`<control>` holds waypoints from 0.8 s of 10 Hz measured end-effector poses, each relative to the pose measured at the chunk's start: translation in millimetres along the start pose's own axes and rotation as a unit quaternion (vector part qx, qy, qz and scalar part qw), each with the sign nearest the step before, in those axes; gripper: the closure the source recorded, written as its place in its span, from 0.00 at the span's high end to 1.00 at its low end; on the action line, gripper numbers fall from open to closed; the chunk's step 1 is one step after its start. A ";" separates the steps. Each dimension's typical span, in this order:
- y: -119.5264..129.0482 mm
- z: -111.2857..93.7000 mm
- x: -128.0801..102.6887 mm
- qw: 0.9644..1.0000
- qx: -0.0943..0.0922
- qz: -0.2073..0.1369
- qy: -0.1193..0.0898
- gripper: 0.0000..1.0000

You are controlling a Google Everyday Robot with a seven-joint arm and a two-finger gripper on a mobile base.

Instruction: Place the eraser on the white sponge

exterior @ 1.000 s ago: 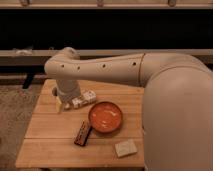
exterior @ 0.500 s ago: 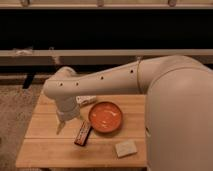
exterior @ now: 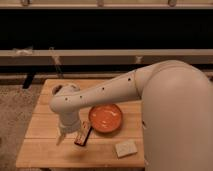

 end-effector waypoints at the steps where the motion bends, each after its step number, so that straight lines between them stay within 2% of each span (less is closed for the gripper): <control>1: -7.5 8.5 -4.7 1.000 -0.004 0.015 0.003 0.80; 3: -17.1 27.5 -13.1 0.999 -0.014 0.040 0.015 0.80; 5: -19.0 40.1 -17.1 0.998 -0.017 0.048 0.025 0.80; 8: -27.4 46.7 -26.1 0.998 -0.014 0.060 0.021 0.80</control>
